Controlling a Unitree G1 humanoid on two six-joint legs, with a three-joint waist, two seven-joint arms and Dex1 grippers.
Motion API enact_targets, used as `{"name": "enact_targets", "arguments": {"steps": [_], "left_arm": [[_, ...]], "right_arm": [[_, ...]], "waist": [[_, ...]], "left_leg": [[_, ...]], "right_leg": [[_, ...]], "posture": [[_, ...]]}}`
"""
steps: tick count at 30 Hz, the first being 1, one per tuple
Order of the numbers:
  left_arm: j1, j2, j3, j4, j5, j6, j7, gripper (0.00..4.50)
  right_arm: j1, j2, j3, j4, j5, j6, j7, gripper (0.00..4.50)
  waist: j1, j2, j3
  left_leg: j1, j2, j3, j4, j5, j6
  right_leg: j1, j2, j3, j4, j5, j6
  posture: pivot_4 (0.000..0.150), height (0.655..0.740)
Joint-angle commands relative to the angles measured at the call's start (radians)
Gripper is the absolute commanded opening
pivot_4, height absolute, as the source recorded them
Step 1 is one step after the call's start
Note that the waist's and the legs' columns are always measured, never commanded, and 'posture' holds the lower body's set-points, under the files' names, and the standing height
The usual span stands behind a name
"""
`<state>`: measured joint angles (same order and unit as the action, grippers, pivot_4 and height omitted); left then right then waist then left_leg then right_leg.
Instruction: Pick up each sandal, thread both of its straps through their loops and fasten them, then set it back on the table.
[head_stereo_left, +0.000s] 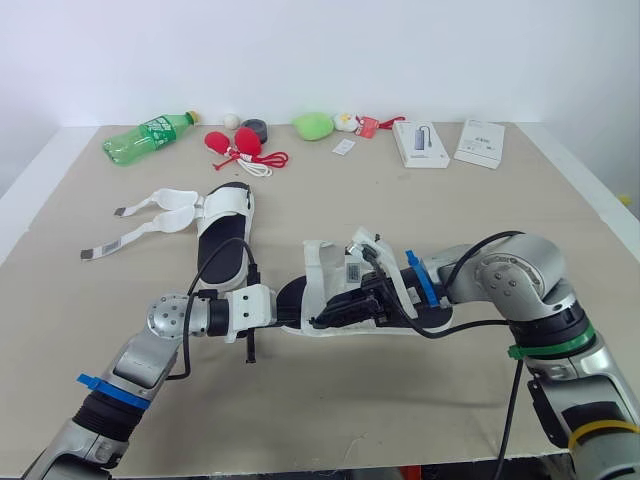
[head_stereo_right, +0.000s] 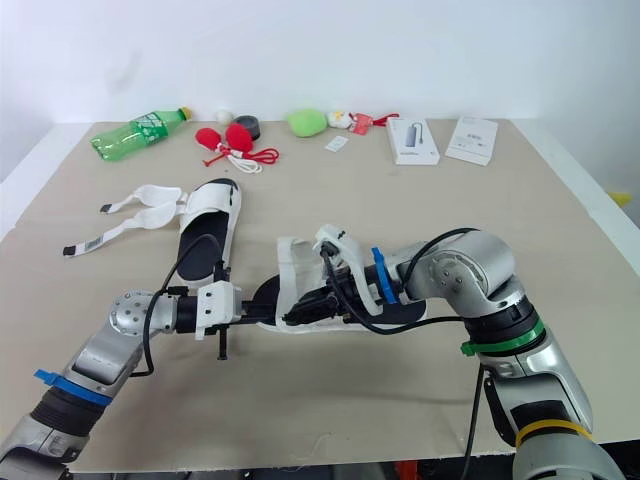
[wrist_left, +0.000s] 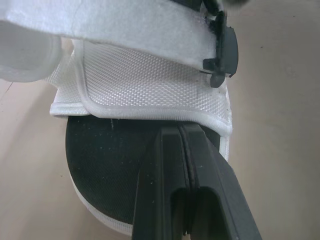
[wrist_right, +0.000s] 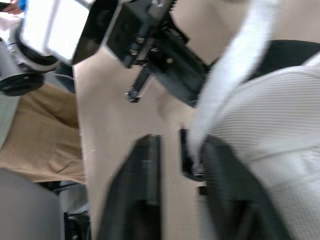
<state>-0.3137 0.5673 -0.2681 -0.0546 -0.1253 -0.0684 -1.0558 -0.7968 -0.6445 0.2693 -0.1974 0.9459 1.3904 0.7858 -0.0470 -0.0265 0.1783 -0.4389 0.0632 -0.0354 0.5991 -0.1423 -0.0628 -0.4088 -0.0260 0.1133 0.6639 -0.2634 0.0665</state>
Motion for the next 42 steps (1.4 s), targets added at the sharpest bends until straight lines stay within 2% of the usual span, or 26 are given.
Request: {"name": "enact_targets", "arguments": {"steps": [1, 2, 7, 16, 17, 18, 19, 20, 24, 38, 40, 41, 42], "left_arm": [[0.022, 0.008, -0.039, 0.036, 0.039, 0.014, -0.011, 0.0], [0.022, 0.007, -0.04, 0.036, 0.039, 0.013, -0.011, 0.0], [0.017, 0.005, -0.041, 0.043, 0.042, 0.01, -0.011, 0.0], [0.014, 0.001, -0.043, 0.045, 0.047, 0.006, -0.006, 0.0], [0.016, 0.002, -0.042, 0.045, 0.047, 0.006, -0.005, 0.0], [0.018, 0.003, -0.041, 0.044, 0.047, 0.005, -0.005, 0.0], [0.02, 0.004, -0.04, 0.044, 0.047, 0.003, -0.004, 0.0], [0.023, 0.006, -0.039, 0.042, 0.047, 0.003, -0.004, 0.0], [0.028, 0.01, -0.035, 0.036, 0.047, 0.007, -0.002, 0.0], [0.012, 0.008, -0.037, 0.053, 0.045, 0.006, -0.008, 0.0], [0.009, 0.007, -0.039, 0.057, 0.046, 0.005, -0.01, 0.0], [0.01, 0.007, -0.04, 0.057, 0.046, 0.004, -0.012, 0.0], [0.009, 0.008, -0.041, 0.058, 0.046, 0.003, -0.013, 0.0]], "right_arm": [[-0.005, -0.016, 0.009, -0.043, -0.029, -0.022, 0.033, 3.02], [-0.009, -0.013, 0.004, -0.037, -0.04, -0.031, 0.033, 3.43], [-0.086, 0.044, -0.047, 0.079, -0.069, -0.027, 0.022, 3.43], [-0.161, 0.111, -0.043, 0.243, -0.158, -0.063, 0.033, 3.43], [-0.164, 0.116, -0.049, 0.251, -0.16, -0.056, 0.031, 2.93], [-0.164, 0.119, -0.052, 0.253, -0.16, -0.051, 0.034, 2.77], [-0.164, 0.119, -0.053, 0.252, -0.159, -0.046, 0.039, 2.4], [-0.16, 0.12, -0.056, 0.243, -0.153, -0.035, 0.04, 1.75], [-0.099, 0.11, -0.064, 0.155, -0.122, 0.011, 0.041, 0.07], [0.048, 0.05, -0.045, -0.044, -0.121, -0.023, 0.07, 0.07], [0.039, 0.029, -0.042, -0.059, -0.112, -0.043, 0.111, 0.72], [0.029, 0.014, -0.048, -0.061, -0.113, -0.07, 0.139, 0.84], [0.02, 0.002, -0.059, -0.064, -0.111, -0.098, 0.168, 1.32]], "waist": [[0.0, 0.0, 0.0], [0.0, 0.0, 0.0], [-0.001, 0.0, 0.0], [0.0, 0.0, 0.0], [0.0, 0.0, 0.0], [0.0, 0.0, 0.0], [0.0, 0.0, 0.0], [0.0, 0.0, 0.0], [0.0, 0.0, 0.0], [0.001, 0.0, 0.0], [0.001, 0.0, 0.0], [0.001, 0.0, 0.0], [0.001, 0.0, 0.0]], "left_leg": [[0.0, 0.0, 0.0, 0.0, 0.0, 0.0], [0.0, 0.0, 0.0, 0.0, 0.0, 0.0], [0.0, 0.0, 0.0, 0.001, 0.0, 0.0], [0.0, 0.0, 0.0, 0.0, 0.0, 0.0], [0.0, 0.0, 0.0, 0.0, 0.0, 0.0], [0.0, 0.0, 0.0, 0.0, 0.0, 0.0], [0.0, 0.0, 0.0, 0.0, 0.0, 0.0], [0.0, 0.0, 0.0, 0.0, 0.0, 0.0], [0.0, 0.0, 0.0, 0.0, 0.0, 0.0], [0.0, 0.0, 0.0, 0.0, 0.0, 0.0], [0.0, 0.0, 0.0, 0.0, 0.0, 0.0], [0.0, 0.0, 0.0, 0.0, 0.0, 0.0], [0.0, 0.0, 0.0, 0.0, 0.0, 0.0]], "right_leg": [[0.0, 0.0, 0.0, 0.0, 0.0, 0.0], [0.0, 0.0, 0.0, 0.0, 0.0, 0.0], [0.0, 0.0, 0.0, 0.0, 0.001, -0.001], [0.0, 0.0, 0.0, 0.0, 0.001, 0.0], [0.0, 0.0, 0.0, 0.0, 0.001, 0.0], [0.0, 0.0, 0.0, 0.0, 0.001, 0.0], [0.0, 0.0, 0.0, 0.0, 0.001, 0.0], [0.0, 0.0, 0.0, 0.0, 0.001, 0.0], [0.0, 0.0, 0.0, 0.0, 0.0, 0.0], [0.0, 0.0, 0.0, 0.0, 0.0, 0.0], [0.0, 0.0, 0.0, 0.0, 0.0, 0.0], [0.0, 0.0, 0.0, 0.0, 0.0, 0.0], [0.0, 0.0, 0.0, 0.0, 0.0, 0.0]], "posture": [[0.15, 0.74], [0.15, 0.74], [0.15, 0.74], [0.15, 0.74], [0.15, 0.74], [0.15, 0.74], [0.15, 0.74], [0.15, 0.74], [0.15, 0.74], [0.15, 0.74], [0.15, 0.74], [0.15, 0.74], [0.15, 0.74]]}}
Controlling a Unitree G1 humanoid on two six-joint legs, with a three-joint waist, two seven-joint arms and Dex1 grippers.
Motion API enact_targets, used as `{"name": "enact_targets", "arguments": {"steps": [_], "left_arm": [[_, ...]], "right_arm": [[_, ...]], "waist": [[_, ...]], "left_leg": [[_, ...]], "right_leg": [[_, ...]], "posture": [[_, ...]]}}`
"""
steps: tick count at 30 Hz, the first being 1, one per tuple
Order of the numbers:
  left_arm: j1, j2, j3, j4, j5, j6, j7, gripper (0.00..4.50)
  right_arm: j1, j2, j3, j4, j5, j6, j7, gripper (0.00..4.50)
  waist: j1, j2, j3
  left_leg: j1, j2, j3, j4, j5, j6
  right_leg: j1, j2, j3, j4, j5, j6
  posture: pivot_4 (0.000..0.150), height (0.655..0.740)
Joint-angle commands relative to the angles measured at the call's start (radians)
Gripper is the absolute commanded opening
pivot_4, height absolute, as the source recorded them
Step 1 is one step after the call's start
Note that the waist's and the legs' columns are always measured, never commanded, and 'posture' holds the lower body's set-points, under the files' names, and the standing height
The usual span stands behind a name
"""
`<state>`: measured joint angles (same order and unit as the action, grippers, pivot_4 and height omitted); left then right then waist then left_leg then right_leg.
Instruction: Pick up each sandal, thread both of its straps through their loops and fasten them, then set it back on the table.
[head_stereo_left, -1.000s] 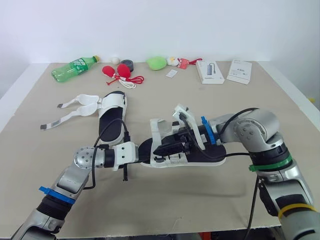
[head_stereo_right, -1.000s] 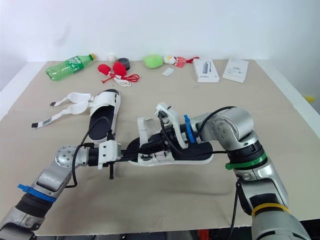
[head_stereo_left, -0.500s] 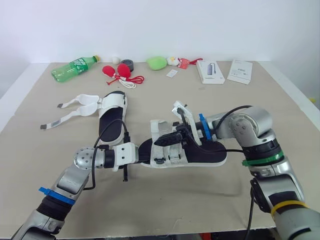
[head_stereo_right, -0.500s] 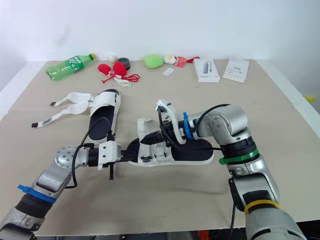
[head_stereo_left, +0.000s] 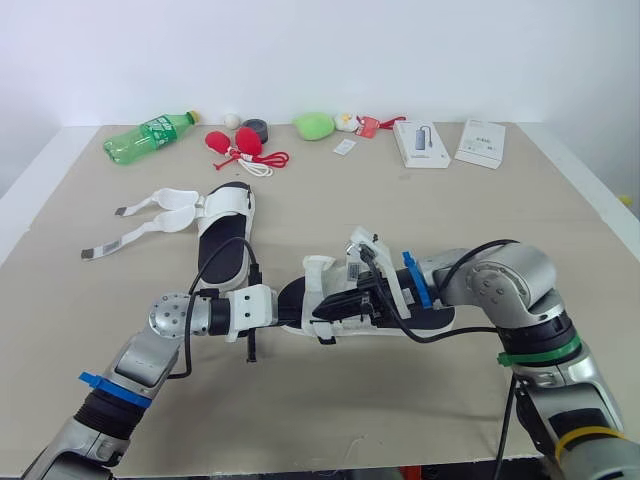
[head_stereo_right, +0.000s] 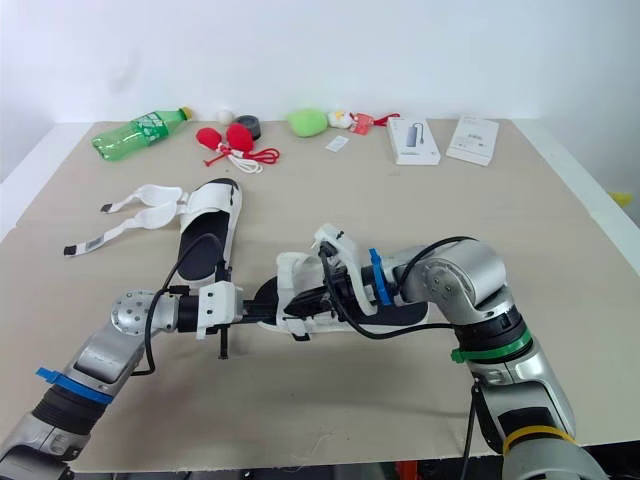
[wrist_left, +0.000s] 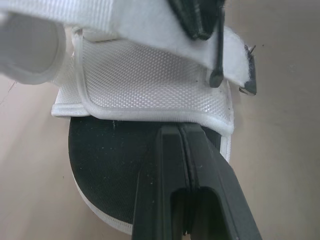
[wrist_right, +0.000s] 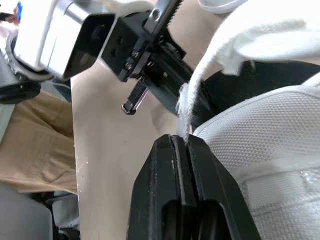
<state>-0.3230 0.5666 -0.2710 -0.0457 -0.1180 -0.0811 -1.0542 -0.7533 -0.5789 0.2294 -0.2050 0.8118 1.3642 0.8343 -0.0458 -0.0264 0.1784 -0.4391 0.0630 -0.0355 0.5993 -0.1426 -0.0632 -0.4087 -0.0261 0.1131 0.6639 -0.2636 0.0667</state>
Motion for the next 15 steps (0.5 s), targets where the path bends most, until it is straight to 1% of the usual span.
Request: {"name": "enact_targets", "arguments": {"steps": [1, 2, 3, 4, 6, 7, 10, 12, 13, 15], "left_arm": [[0.018, 0.009, -0.038, 0.05, 0.038, 0.015, -0.016, 0.0], [0.016, 0.01, -0.038, 0.053, 0.038, 0.014, -0.018, 0.0], [0.015, 0.012, -0.037, 0.054, 0.037, 0.013, -0.019, 0.0], [0.014, 0.013, -0.037, 0.055, 0.037, 0.013, -0.021, 0.0], [0.013, 0.015, -0.036, 0.06, 0.036, 0.009, -0.024, 0.0], [0.012, 0.016, -0.036, 0.062, 0.035, 0.008, -0.026, 0.0], [0.009, 0.018, -0.036, 0.065, 0.034, 0.007, -0.033, 0.0], [0.008, 0.018, -0.039, 0.066, 0.035, 0.007, -0.038, 0.0], [0.008, 0.018, -0.041, 0.065, 0.035, 0.007, -0.04, 0.0], [0.007, 0.019, -0.041, 0.061, 0.035, 0.011, -0.043, 0.0]], "right_arm": [[-0.029, -0.072, -0.025, -0.056, 0.023, -0.092, 0.14, 1.77], [-0.032, -0.081, -0.038, -0.056, 0.025, -0.114, 0.16, 1.96], [-0.038, -0.101, -0.058, -0.061, 0.04, -0.132, 0.197, 2.51], [-0.043, -0.117, -0.076, -0.065, 0.054, -0.143, 0.226, 2.82], [-0.048, -0.148, -0.119, -0.069, 0.094, -0.142, 0.271, 3.38], [-0.046, -0.159, -0.142, -0.072, 0.121, -0.129, 0.286, 3.57], [0.009, -0.2, -0.17, -0.12, 0.196, -0.071, 0.308, 3.57], [0.121, -0.222, -0.137, -0.208, 0.155, -0.101, 0.261, 3.57], [0.175, -0.215, -0.125, -0.236, 0.106, -0.129, 0.197, 3.57], [0.257, -0.202, -0.134, -0.264, 0.071, -0.147, 0.117, 3.57]], "waist": [[0.0, 0.0, 0.0], [-0.001, 0.0, 0.0], [-0.001, 0.0, 0.0], [-0.001, 0.0, 0.0], [0.0, 0.0, 0.0], [-0.001, 0.0, 0.0], [-0.001, 0.0, 0.0], [0.003, -0.004, -0.003], [0.002, -0.004, -0.003], [0.001, -0.004, -0.003]], "left_leg": [[0.0, 0.0, 0.0, 0.0, 0.0, 0.0], [0.0, 0.0, 0.0, 0.0, 0.0, 0.0], [0.0, 0.0, 0.0, 0.0, 0.0, 0.0], [0.001, 0.0, 0.0, 0.0, 0.0, 0.0], [0.001, 0.0, 0.0, 0.0, 0.0, 0.0], [0.001, 0.0, 0.0, 0.0, 0.0, 0.0], [0.001, 0.0, 0.0, 0.0, 0.0, 0.0], [0.001, 0.0, -0.001, -0.001, 0.0, 0.0], [0.001, 0.0, -0.001, -0.001, -0.001, -0.001], [0.001, 0.0, -0.001, 0.0, -0.002, -0.002]], "right_leg": [[0.0, 0.0, 0.0, 0.0, 0.0, 0.0], [0.0, 0.0, 0.0, 0.0, 0.0, 0.0], [0.0, 0.0, 0.0, 0.0, 0.0, 0.0], [0.0, 0.0, 0.0, 0.0, 0.0, 0.0], [0.0, 0.0, 0.0, 0.0, 0.0, -0.001], [0.0, 0.0, 0.0, 0.0, 0.0, 0.0], [0.0, 0.0, 0.0, 0.0, 0.0, -0.001], [0.0, 0.0, -0.001, 0.0, -0.001, -0.001], [0.001, 0.0, -0.001, 0.0, -0.002, -0.001], [0.001, 0.0, -0.001, 0.0, -0.003, -0.001]], "posture": [[0.15, 0.74], [0.15, 0.74], [0.15, 0.74], [0.15, 0.74], [0.15, 0.74], [0.15, 0.74], [0.15, 0.74], [0.15, 0.74], [0.15, 0.74], [0.15, 0.74]]}}
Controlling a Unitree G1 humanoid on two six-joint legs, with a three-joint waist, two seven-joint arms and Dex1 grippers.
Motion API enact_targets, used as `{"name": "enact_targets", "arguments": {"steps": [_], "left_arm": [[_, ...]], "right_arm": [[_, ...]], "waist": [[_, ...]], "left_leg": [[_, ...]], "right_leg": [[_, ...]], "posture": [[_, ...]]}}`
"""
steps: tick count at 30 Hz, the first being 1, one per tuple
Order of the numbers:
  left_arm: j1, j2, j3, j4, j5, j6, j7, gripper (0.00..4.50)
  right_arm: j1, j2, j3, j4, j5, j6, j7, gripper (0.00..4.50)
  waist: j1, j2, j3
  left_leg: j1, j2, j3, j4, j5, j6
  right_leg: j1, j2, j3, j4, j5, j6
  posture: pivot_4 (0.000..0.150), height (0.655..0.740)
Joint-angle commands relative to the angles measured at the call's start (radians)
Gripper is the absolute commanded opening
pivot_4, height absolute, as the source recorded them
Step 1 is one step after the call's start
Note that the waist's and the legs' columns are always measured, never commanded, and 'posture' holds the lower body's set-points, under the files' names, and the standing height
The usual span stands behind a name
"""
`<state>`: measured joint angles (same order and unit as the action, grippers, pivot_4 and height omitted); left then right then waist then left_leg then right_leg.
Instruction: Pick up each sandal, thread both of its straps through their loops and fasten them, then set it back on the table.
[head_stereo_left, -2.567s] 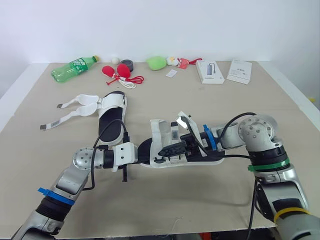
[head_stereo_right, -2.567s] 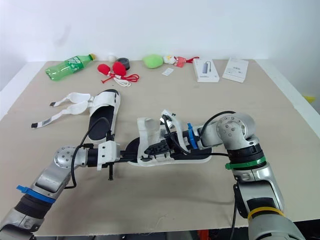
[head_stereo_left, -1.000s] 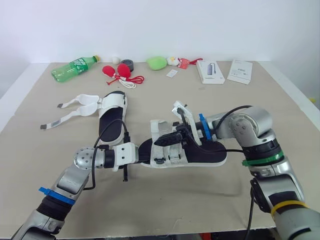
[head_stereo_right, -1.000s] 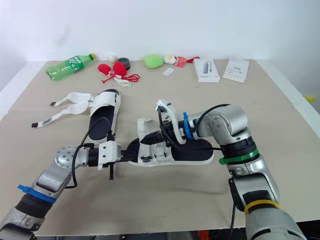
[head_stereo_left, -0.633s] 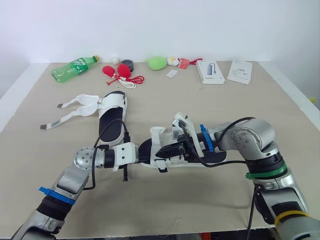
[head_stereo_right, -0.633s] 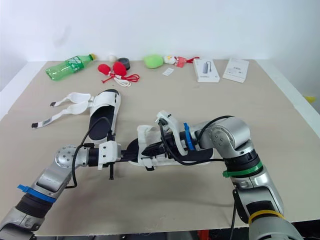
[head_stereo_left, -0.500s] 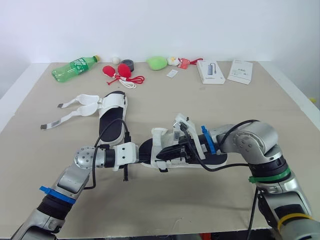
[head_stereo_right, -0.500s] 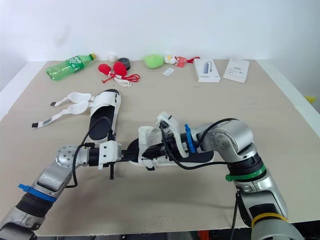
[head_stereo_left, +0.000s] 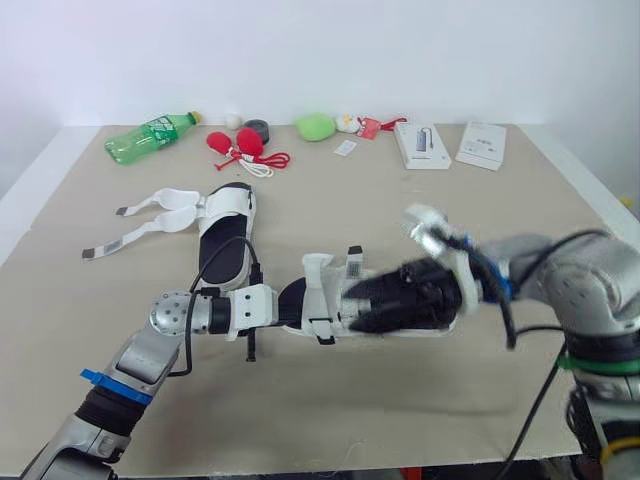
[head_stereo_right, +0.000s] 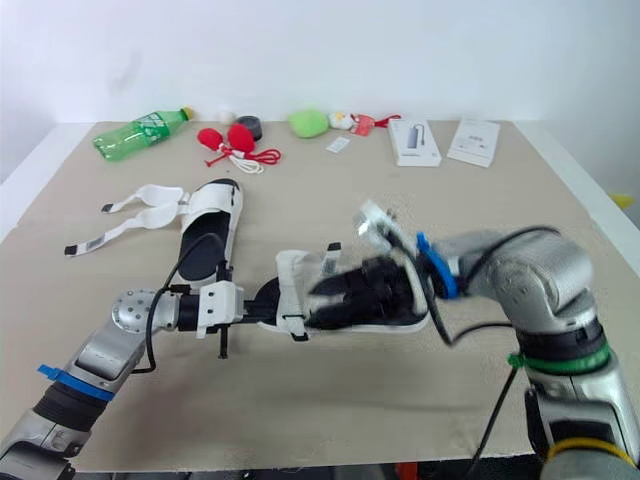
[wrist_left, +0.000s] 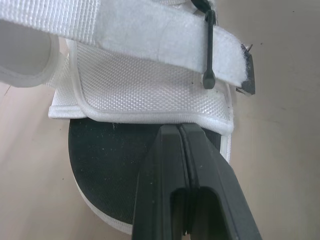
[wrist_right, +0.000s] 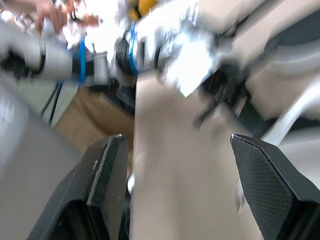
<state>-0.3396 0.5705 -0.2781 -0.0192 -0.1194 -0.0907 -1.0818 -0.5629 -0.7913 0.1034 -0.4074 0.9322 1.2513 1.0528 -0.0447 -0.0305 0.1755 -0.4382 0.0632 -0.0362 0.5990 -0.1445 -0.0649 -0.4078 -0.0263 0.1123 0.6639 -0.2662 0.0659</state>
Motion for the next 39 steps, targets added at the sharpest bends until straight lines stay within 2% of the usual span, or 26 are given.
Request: {"name": "enact_targets", "arguments": {"steps": [1, 6, 22, 23, 24, 26, 28, 29, 30, 31, 34, 39], "left_arm": [[0.024, 0.016, -0.031, 0.031, 0.034, 0.023, -0.015, 0.0], [0.024, 0.021, -0.031, 0.031, 0.033, 0.021, -0.023, 0.0], [0.0, 0.01, -0.04, 0.054, 0.052, 0.01, -0.021, 0.0], [0.001, 0.01, -0.04, 0.052, 0.053, 0.01, -0.02, 0.0], [0.004, 0.011, -0.04, 0.049, 0.053, 0.011, -0.018, 0.0], [0.009, 0.012, -0.039, 0.042, 0.054, 0.014, -0.014, 0.0], [0.016, 0.013, -0.039, 0.033, 0.054, 0.017, -0.011, 0.0], [0.02, 0.015, -0.038, 0.031, 0.054, 0.017, -0.01, 0.0], [0.023, 0.017, -0.038, 0.028, 0.054, 0.018, -0.009, 0.0], [0.025, 0.018, -0.038, 0.026, 0.054, 0.018, -0.007, 0.0], [0.025, 0.022, -0.036, 0.028, 0.054, 0.018, -0.006, 0.0], [0.025, 0.022, -0.037, 0.03, 0.056, 0.019, -0.001, 0.0]], "right_arm": [[0.104, 0.011, -0.011, -0.08, -0.064, -0.045, -0.128, 3.57], [0.176, 0.053, -0.015, -0.119, -0.101, -0.09, -0.223, 3.57], [0.165, 0.194, 0.019, -0.06, -0.122, -0.106, -0.333, 3.57], [0.164, 0.202, 0.018, -0.05, -0.123, -0.103, -0.337, 3.07], [0.163, 0.209, 0.02, -0.039, -0.129, -0.104, -0.341, 2.89], [0.163, 0.224, 0.022, -0.024, -0.133, -0.103, -0.353, 2.02], [0.167, 0.233, 0.023, -0.013, -0.134, -0.101, -0.361, 1.39], [0.169, 0.238, 0.02, -0.005, -0.13, -0.096, -0.365, 0.96], [0.171, 0.242, 0.019, -0.001, -0.127, -0.093, -0.367, 0.33], [0.172, 0.246, 0.015, 0.003, -0.123, -0.088, -0.37, 0.02], [0.181, 0.242, 0.018, 0.015, -0.12, -0.075, -0.366, 0.02], [0.243, 0.166, 0.052, -0.017, -0.087, -0.004, -0.313, 0.02]], "waist": [[0.0, 0.0, 0.0], [-0.003, 0.0, 0.0], [-0.003, 0.0, 0.0], [-0.003, 0.0, 0.0], [-0.003, 0.0, 0.0], [-0.003, 0.0, 0.0], [-0.003, 0.0, 0.0], [-0.003, 0.0, 0.0], [-0.003, 0.0, 0.0], [-0.003, 0.0, 0.0], [-0.003, 0.0, 0.0], [-0.001, 0.0, 0.0]], "left_leg": [[0.0, 0.0, 0.0, 0.0, 0.0, 0.0], [0.001, 0.0, 0.0, 0.002, 0.0, 0.0], [0.001, 0.0, 0.0, 0.002, 0.001, 0.0], [0.001, 0.0, 0.0, 0.002, 0.001, 0.0], [0.001, 0.0, 0.0, 0.002, 0.001, 0.0], [0.001, 0.0, 0.0, 0.002, 0.001, 0.0], [0.001, 0.0, 0.0, 0.002, 0.001, 0.0], [0.001, 0.0, 0.0, 0.002, 0.001, 0.0], [0.001, 0.0, 0.0, 0.002, 0.001, 0.0], [0.001, 0.0, 0.0, 0.002, 0.001, 0.0], [0.001, 0.0, 0.0, 0.002, 0.001, 0.0], [0.001, 0.0, 0.0, 0.002, 0.001, 0.0]], "right_leg": [[0.0, 0.0, 0.0, 0.0, 0.0, 0.0], [0.0, 0.0, 0.0, 0.0, 0.002, 0.0], [0.0, 0.0, 0.001, 0.0, 0.002, -0.001], [0.0, 0.0, 0.001, 0.0, 0.002, -0.001], [0.0, 0.0, 0.001, 0.0, 0.002, -0.001], [0.0, 0.0, 0.001, 0.0, 0.003, -0.001], [0.0, 0.0, 0.001, 0.0, 0.003, -0.001], [0.0, 0.0, 0.001, 0.0, 0.003, -0.001], [0.0, 0.0, 0.001, 0.0, 0.002, 0.0], [0.0, 0.0, 0.001, 0.0, 0.002, 0.0], [0.0, 0.0, 0.001, 0.0, 0.002, 0.0], [0.001, 0.0, 0.001, 0.0, 0.002, 0.0]], "posture": [[0.15, 0.74], [0.15, 0.74], [0.15, 0.74], [0.15, 0.74], [0.15, 0.74], [0.15, 0.74], [0.15, 0.74], [0.15, 0.74], [0.15, 0.74], [0.15, 0.74], [0.15, 0.74], [0.15, 0.74]]}}
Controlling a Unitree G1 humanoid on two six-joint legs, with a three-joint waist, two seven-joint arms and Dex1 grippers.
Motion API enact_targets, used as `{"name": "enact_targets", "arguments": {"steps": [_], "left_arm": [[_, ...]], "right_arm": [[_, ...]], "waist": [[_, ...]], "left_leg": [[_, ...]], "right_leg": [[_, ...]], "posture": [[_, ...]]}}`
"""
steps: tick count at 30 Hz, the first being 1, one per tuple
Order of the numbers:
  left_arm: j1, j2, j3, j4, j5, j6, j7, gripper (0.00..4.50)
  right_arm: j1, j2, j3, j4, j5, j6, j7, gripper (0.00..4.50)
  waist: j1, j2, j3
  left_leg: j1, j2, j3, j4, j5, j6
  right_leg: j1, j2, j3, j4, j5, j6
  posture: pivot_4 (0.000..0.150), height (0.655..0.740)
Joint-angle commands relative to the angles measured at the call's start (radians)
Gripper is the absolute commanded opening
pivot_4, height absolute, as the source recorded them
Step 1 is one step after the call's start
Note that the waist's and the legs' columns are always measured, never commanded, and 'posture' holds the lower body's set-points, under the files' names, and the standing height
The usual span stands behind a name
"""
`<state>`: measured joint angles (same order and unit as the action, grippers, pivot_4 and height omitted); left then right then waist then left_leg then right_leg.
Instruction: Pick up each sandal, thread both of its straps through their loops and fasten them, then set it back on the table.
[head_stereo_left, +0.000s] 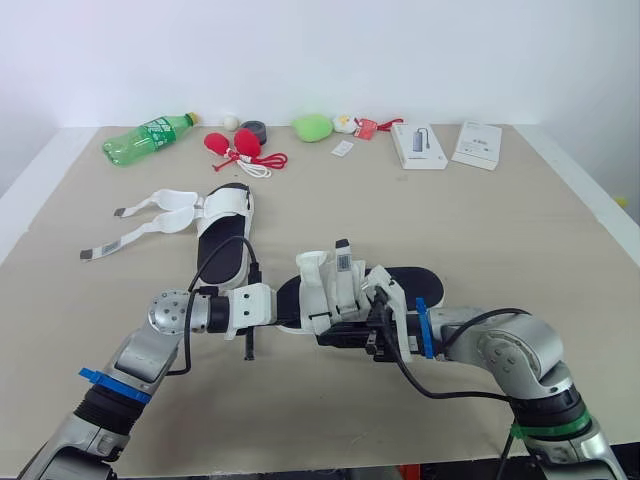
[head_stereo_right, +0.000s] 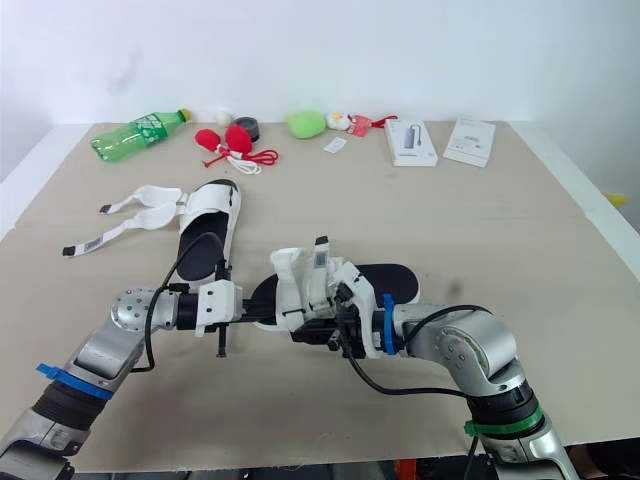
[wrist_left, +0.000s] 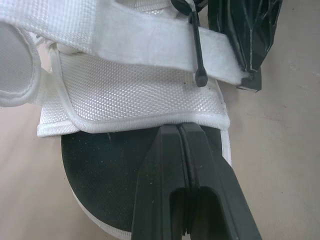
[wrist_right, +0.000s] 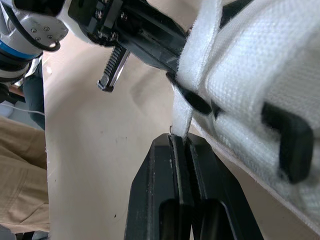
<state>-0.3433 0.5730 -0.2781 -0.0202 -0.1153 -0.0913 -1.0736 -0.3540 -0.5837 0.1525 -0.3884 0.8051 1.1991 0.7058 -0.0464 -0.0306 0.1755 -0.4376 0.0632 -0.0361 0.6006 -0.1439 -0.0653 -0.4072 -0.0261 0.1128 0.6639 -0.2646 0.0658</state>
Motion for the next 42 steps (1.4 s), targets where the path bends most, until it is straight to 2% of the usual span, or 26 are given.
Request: {"name": "enact_targets", "arguments": {"steps": [1, 7, 16, 20, 22, 23, 24, 25, 26, 29, 30, 31, 32, 34, 36, 37, 39, 42], "left_arm": [[0.03, 0.02, -0.037, 0.03, 0.052, 0.02, -0.008, 0.0], [0.034, 0.019, -0.04, 0.029, 0.054, 0.019, -0.005, 0.0], [0.023, 0.016, -0.044, 0.044, 0.057, 0.014, -0.004, 0.0], [0.019, 0.015, -0.046, 0.05, 0.057, 0.013, -0.004, 0.0], [0.017, 0.015, -0.047, 0.055, 0.057, 0.011, -0.005, 0.0], [0.016, 0.014, -0.047, 0.057, 0.057, 0.009, -0.006, 0.0], [0.015, 0.014, -0.048, 0.059, 0.058, 0.007, -0.006, 0.0], [0.013, 0.012, -0.049, 0.062, 0.058, 0.005, -0.006, 0.0], [0.012, 0.01, -0.05, 0.065, 0.059, 0.003, -0.006, 0.0], [0.006, 0.005, -0.052, 0.072, 0.06, -0.001, -0.005, 0.0], [0.002, 0.004, -0.053, 0.077, 0.062, -0.004, -0.005, 0.0], [-0.001, 0.003, -0.054, 0.08, 0.063, -0.006, -0.005, 0.0], [-0.003, 0.003, -0.053, 0.083, 0.063, -0.008, -0.004, 0.0], [-0.007, 0.004, -0.051, 0.086, 0.061, -0.01, -0.006, 0.0], [-0.009, 0.007, -0.049, 0.09, 0.061, -0.014, -0.008, 0.0], [-0.01, 0.009, -0.048, 0.092, 0.062, -0.016, -0.008, 0.0], [-0.01, 0.009, -0.048, 0.094, 0.063, -0.018, -0.006, 0.0], [-0.009, 0.007, -0.048, 0.094, 0.064, -0.019, -0.002, 0.0]], "right_arm": [[0.048, -0.057, 0.007, -0.047, 0.052, 0.067, 0.043, 0.02], [0.107, -0.11, -0.022, -0.093, 0.168, 0.199, 0.059, 0.02], [0.081, -0.086, -0.052, -0.089, 0.24, 0.257, 0.045, 0.02], [0.05, -0.124, -0.049, -0.093, 0.3, 0.318, 0.092, 0.02], [0.023, -0.168, -0.057, -0.115, 0.364, 0.353, 0.155, 0.76], [0.013, -0.185, -0.054, -0.133, 0.368, 0.327, 0.185, 1.44], [0.004, -0.19, -0.06, -0.131, 0.364, 0.315, 0.179, 1.69], [-0.002, -0.213, -0.057, -0.14, 0.351, 0.282, 0.21, 1.69], [-0.009, -0.234, -0.053, -0.139, 0.333, 0.262, 0.225, 2.24], [-0.02, -0.279, -0.037, -0.139, 0.285, 0.178, 0.286, 3.24], [-0.031, -0.295, -0.031, -0.13, 0.257, 0.132, 0.313, 3.77], [-0.042, -0.309, -0.03, -0.121, 0.227, 0.079, 0.349, 4.01], [-0.058, -0.311, -0.038, -0.108, 0.193, 0.008, 0.386, 4.45], [-0.093, -0.292, -0.047, -0.07, 0.098, -0.17, 0.446, 4.45], [-0.121, -0.258, -0.032, -0.031, -0.06, -0.447, 0.509, 4.45], [-0.136, -0.243, -0.007, 0.0, -0.163, -0.623, 0.551, 4.45], [-0.149, -0.199, 0.053, 0.106, -0.388, -1.12, 0.675, 4.45], [-0.153, -0.131, 0.083, 0.235, -0.507, -1.52, 0.75, 4.45]], "waist": [[0.0, 0.0, 0.0], [0.001, -0.002, -0.002], [0.001, -0.002, -0.002], [0.001, -0.002, -0.002], [0.002, -0.002, -0.002], [0.001, -0.002, -0.002], [0.001, -0.002, -0.002], [0.001, -0.002, -0.002], [0.001, -0.002, -0.001], [0.001, -0.002, -0.002], [0.001, -0.002, -0.002], [0.001, -0.002, -0.002], [0.001, -0.001, -0.001], [0.001, -0.001, -0.001], [0.001, -0.001, -0.001], [0.001, -0.001, -0.001], [0.001, -0.001, -0.001], [0.002, -0.001, -0.001]], "left_leg": [[0.0, 0.0, 0.0, 0.0, 0.0, 0.0], [0.0, 0.0, 0.0, 0.0, -0.001, 0.0], [0.0, 0.0, 0.0, 0.0, -0.001, 0.0], [0.0, 0.0, 0.0, 0.0, -0.001, 0.0], [0.0, 0.0, 0.0, 0.0, -0.001, 0.0], [0.0, 0.0, 0.0, 0.0, -0.001, 0.0], [0.0, 0.0, 0.0, 0.0, -0.001, 0.0], [0.0, 0.0, 0.0, 0.0, -0.001, 0.0], [0.0, 0.0, 0.0, 0.0, -0.001, 0.0], [0.0, 0.0, 0.0, 0.001, -0.001, 0.0], [0.0, 0.0, 0.0, 0.002, -0.001, 0.0], [0.0, 0.0, 0.0, 0.002, -0.001, 0.0], [0.0, 0.0, 0.0, 0.002, -0.001, 0.0], [0.0, 0.0, 0.0, 0.002, -0.001, 0.0], [0.001, 0.0, 0.0, 0.002, -0.001, 0.0], [0.001, 0.0, 0.0, 0.002, -0.001, 0.0], [0.001, -0.001, 0.0, 0.002, -0.001, 0.0], [0.002, -0.001, 0.0, 0.002, -0.001, -0.001]], "right_leg": [[0.0, 0.0, 0.0, 0.0, 0.0, 0.0], [0.001, 0.0, 0.0, 0.0, -0.001, 0.0], [0.0, 0.0, 0.0, 0.0, -0.002, 0.001], [0.001, 0.0, 0.0, 0.0, -0.002, 0.001], [0.001, 0.0, 0.0, 0.0, -0.002, 0.001], [0.001, 0.0, 0.0, 0.0, -0.002, 0.001], [0.001, 0.0, 0.0, 0.0, -0.002, 0.001], [0.001, 0.0, 0.0, 0.0, -0.002, 0.001], [0.001, 0.0, 0.0, 0.0, -0.001, 0.0], [0.001, 0.0, 0.0, 0.0, -0.001, 0.001], [0.001, 0.0, 0.0, 0.0, -0.001, 0.001], [0.001, 0.0, 0.0, 0.0, -0.001, 0.001], [0.001, 0.0, 0.0, 0.0, -0.001, 0.001], [0.0, 0.0, 0.0, 0.0, -0.001, 0.001], [0.001, 0.0, 0.0, 0.0, -0.001, 0.001], [0.0, 0.0, 0.0, 0.0, -0.001, 0.001], [0.0, 0.0, 0.0, 0.0, -0.001, 0.001], [0.001, 0.0, -0.001, -0.001, -0.001, 0.001]], "posture": [[0.15, 0.74], [0.15, 0.74], [0.15, 0.74], [0.15, 0.74], [0.15, 0.74], [0.15, 0.74], [0.15, 0.74], [0.15, 0.74], [0.15, 0.74], [0.15, 0.74], [0.15, 0.74], [0.15, 0.74], [0.15, 0.74], [0.15, 0.74], [0.15, 0.74], [0.15, 0.74], [0.15, 0.74], [0.15, 0.74]]}}
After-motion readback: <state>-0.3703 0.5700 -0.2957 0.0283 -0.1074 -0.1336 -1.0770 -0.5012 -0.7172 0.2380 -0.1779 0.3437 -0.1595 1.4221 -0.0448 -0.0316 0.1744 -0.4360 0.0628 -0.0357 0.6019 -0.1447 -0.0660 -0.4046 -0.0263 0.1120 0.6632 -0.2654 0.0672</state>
